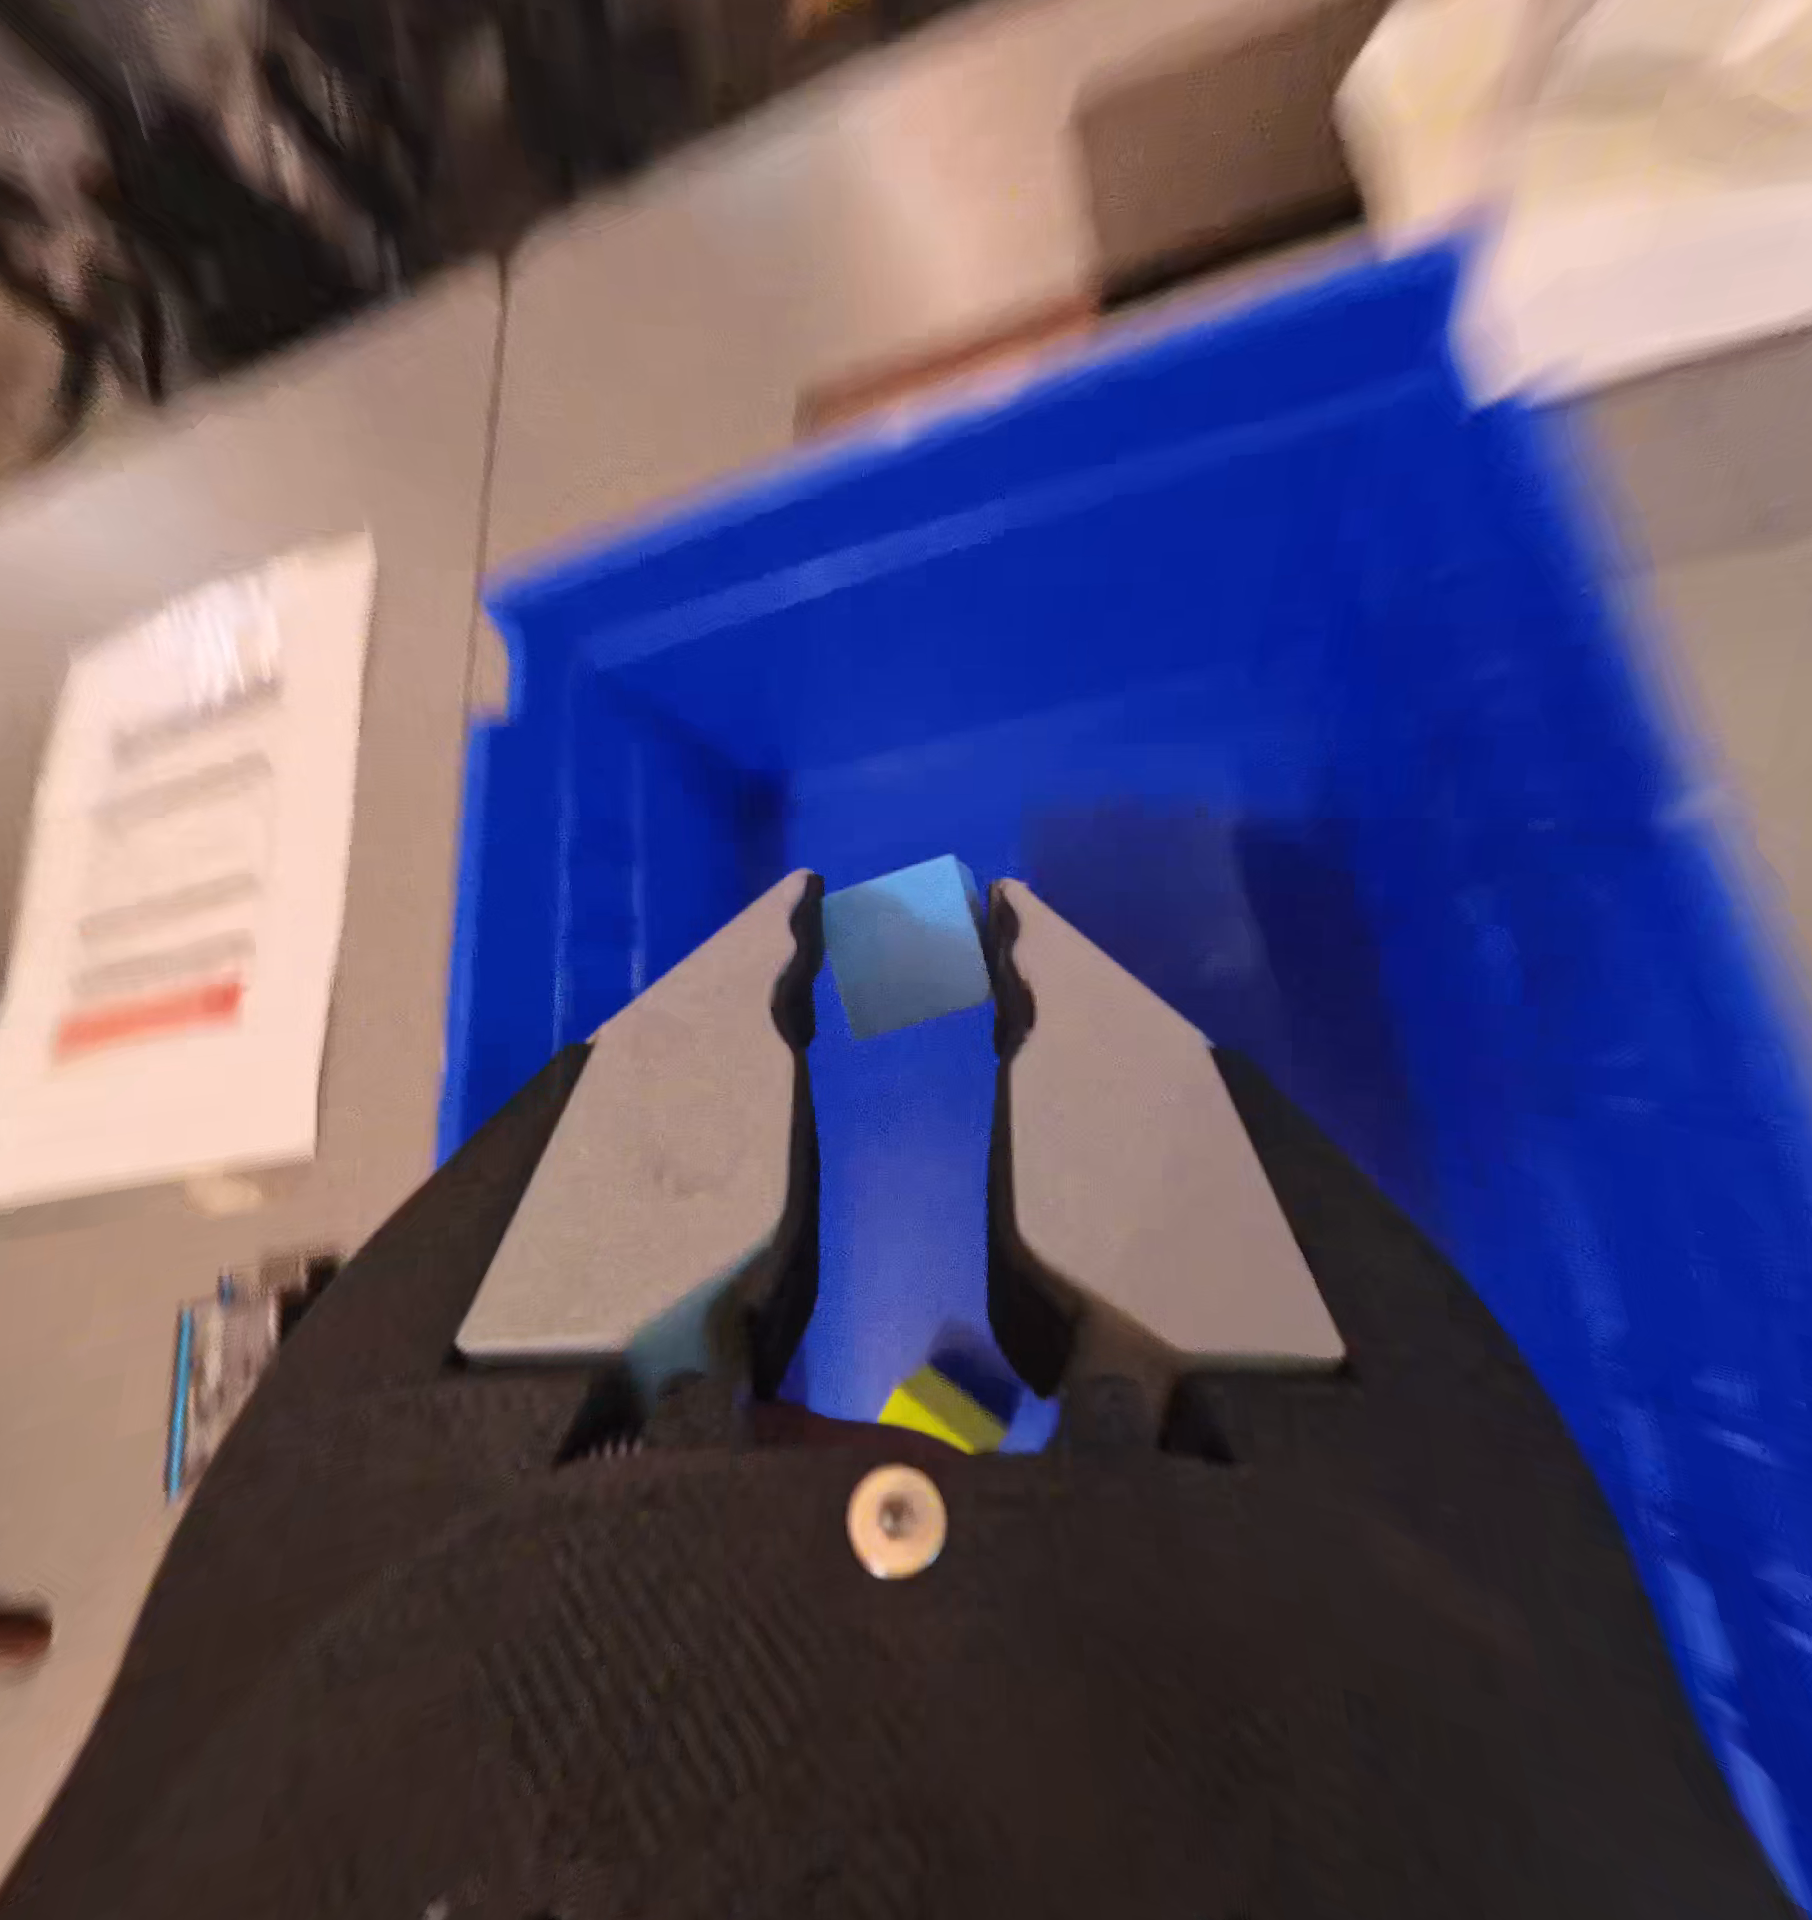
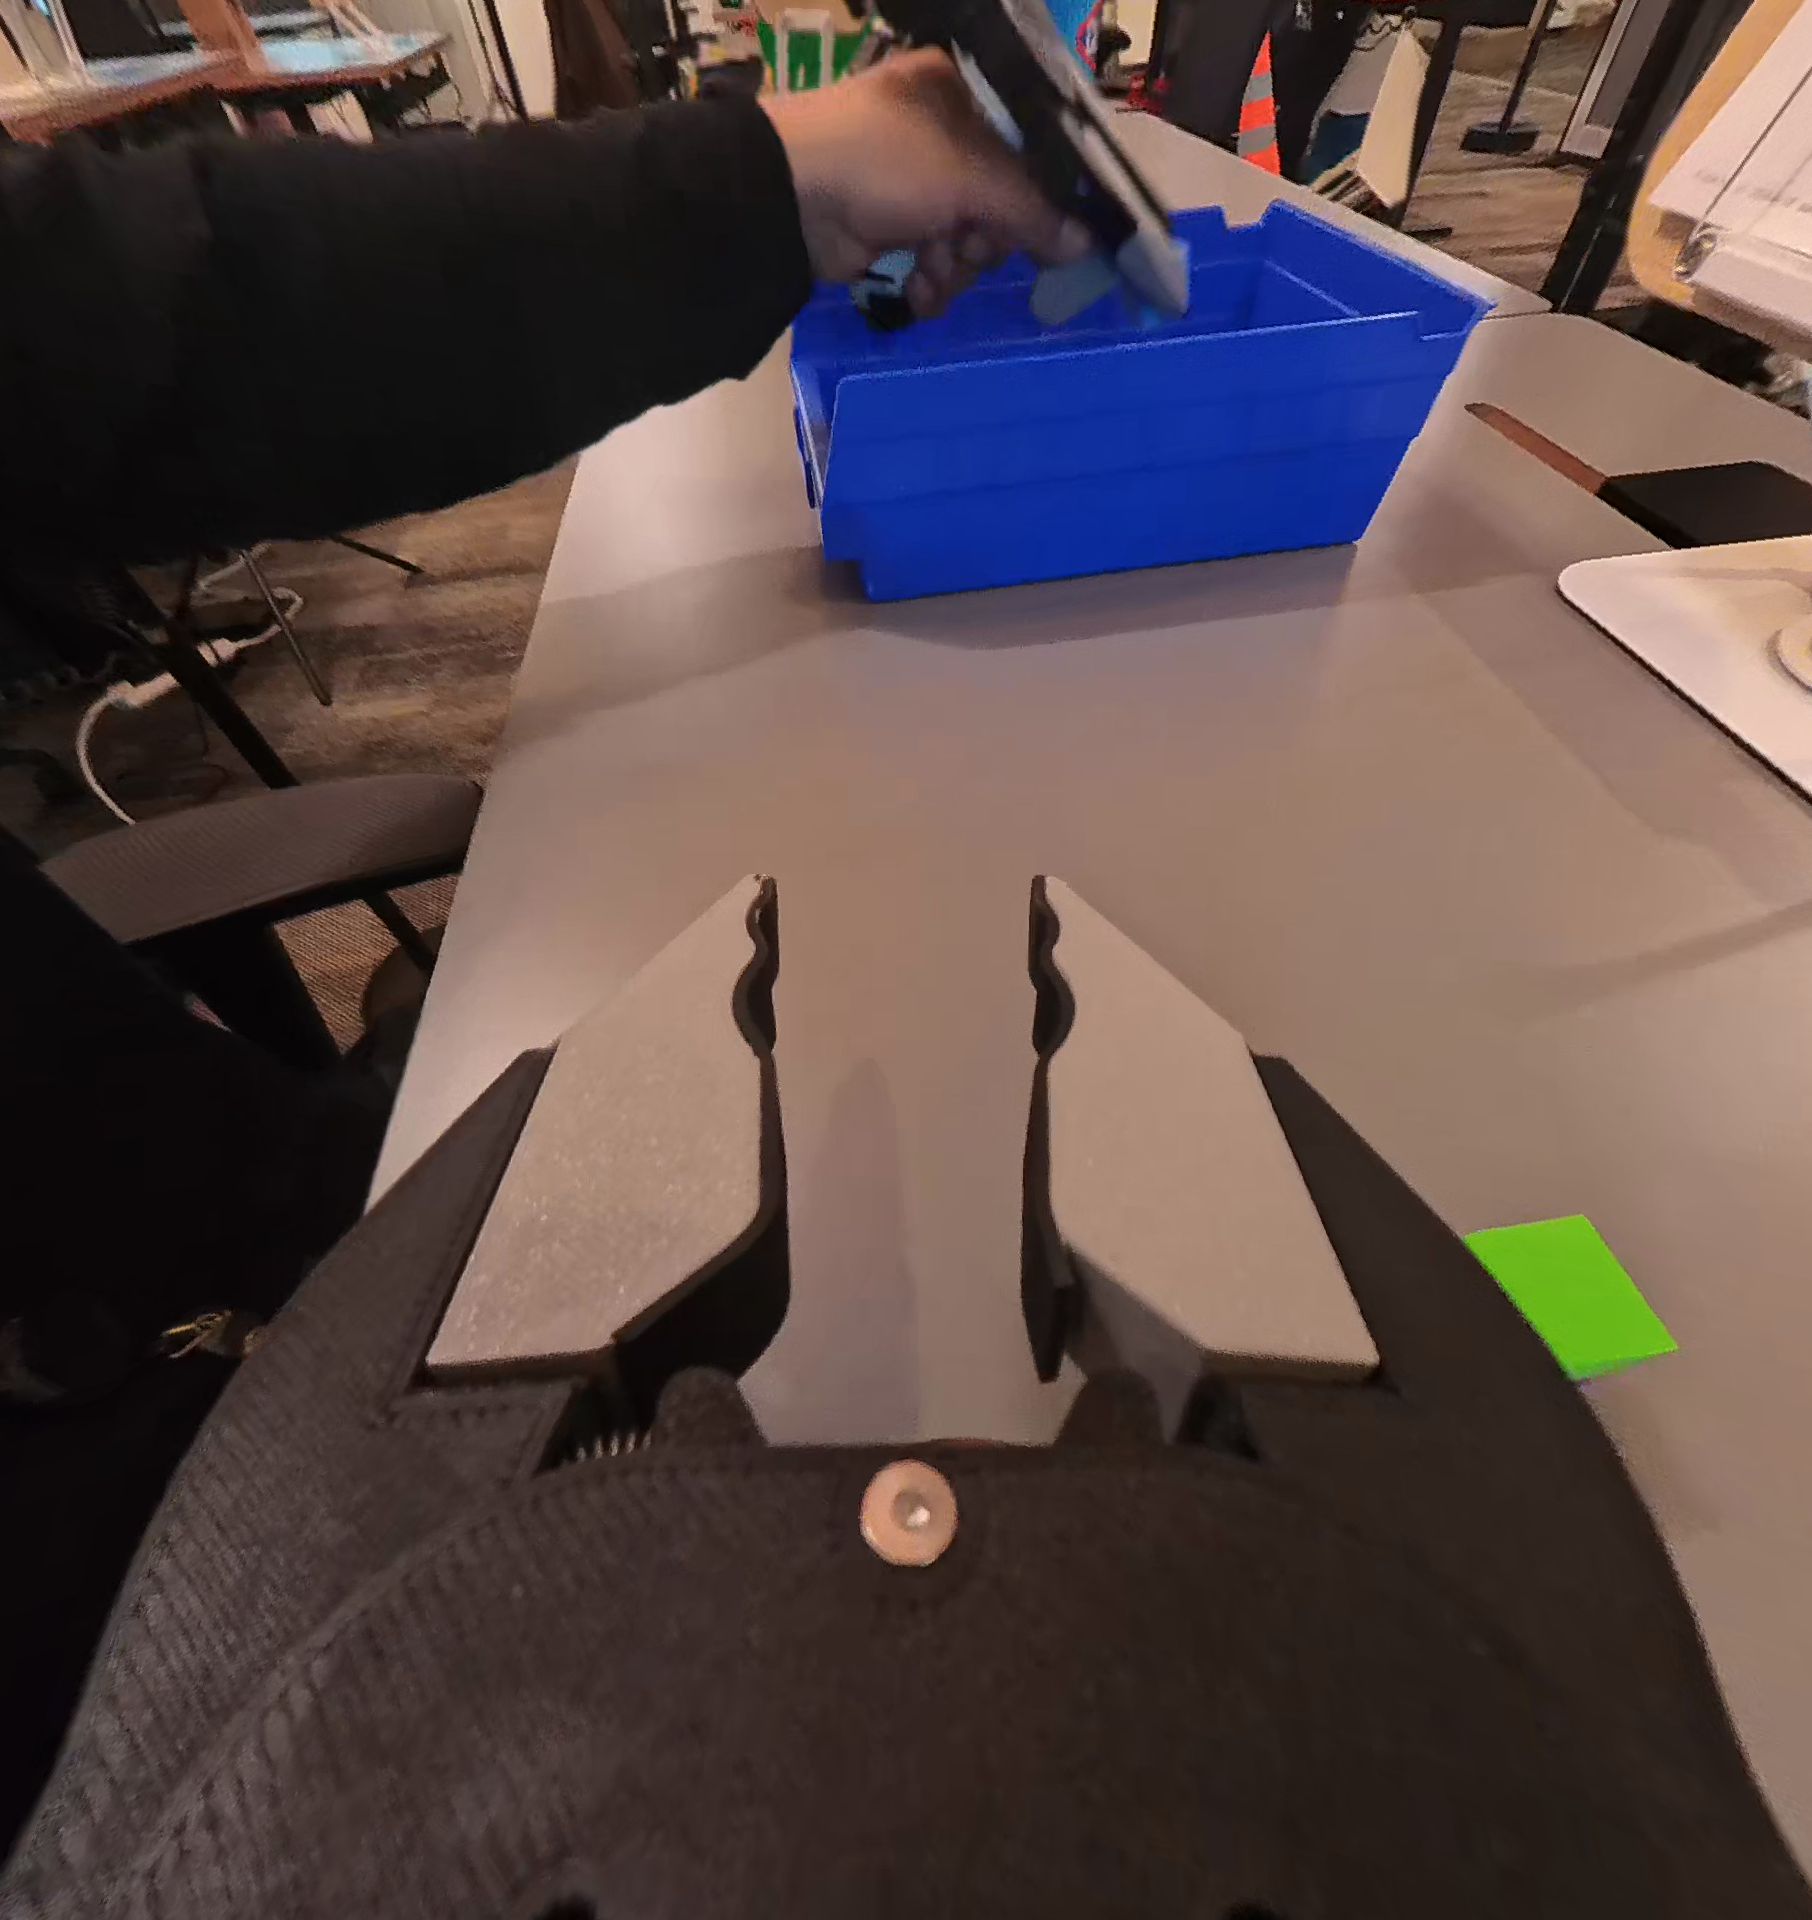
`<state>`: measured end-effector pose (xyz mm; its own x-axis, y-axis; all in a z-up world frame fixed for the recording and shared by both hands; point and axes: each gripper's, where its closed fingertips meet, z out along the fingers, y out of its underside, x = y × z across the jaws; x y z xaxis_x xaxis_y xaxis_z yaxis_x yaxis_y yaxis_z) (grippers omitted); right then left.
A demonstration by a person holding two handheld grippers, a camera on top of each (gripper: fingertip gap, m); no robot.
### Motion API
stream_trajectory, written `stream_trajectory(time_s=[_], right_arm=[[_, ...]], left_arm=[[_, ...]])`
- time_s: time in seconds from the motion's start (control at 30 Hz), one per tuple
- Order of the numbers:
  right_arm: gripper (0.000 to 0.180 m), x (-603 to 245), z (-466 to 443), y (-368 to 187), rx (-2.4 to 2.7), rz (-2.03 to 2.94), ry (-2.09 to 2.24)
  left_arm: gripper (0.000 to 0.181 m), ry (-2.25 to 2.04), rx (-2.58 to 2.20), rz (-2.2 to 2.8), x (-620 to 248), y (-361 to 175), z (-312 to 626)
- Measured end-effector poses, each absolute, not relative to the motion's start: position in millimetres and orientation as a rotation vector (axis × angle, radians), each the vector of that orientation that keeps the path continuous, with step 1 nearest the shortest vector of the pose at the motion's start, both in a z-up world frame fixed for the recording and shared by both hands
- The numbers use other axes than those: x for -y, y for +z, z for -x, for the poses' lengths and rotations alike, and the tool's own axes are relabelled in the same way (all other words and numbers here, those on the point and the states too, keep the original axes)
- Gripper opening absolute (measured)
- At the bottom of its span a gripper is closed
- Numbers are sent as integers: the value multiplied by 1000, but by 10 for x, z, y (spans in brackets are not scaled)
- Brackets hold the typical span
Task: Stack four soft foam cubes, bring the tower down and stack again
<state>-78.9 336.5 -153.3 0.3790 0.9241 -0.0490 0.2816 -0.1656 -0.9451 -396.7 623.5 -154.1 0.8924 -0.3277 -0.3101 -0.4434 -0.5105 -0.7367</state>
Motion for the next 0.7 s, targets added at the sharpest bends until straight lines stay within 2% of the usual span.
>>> stream_trajectory(time_s=[0.13,0.2,0.37,0.5,0.7], right_arm=[[47,-3329,797,-1462,1048,1666,950],[47,-3309,796,-1405,1022,1656,1026],[45,-3241,718,-1095,917,1544,1257],[42,-3224,608,-910,834,1470,1424],[43,-3223,639,-945,767,1495,1659]], left_arm=[[30,-164,-877,1651,-5619,-592,2829],[30,-282,-1079,1428,-5090,-410,2212],[30,-662,-1434,948,-3781,-529,1118],[30,-756,-1442,838,-3499,-706,830],[29,-787,-1464,759,-3279,-877,698]])
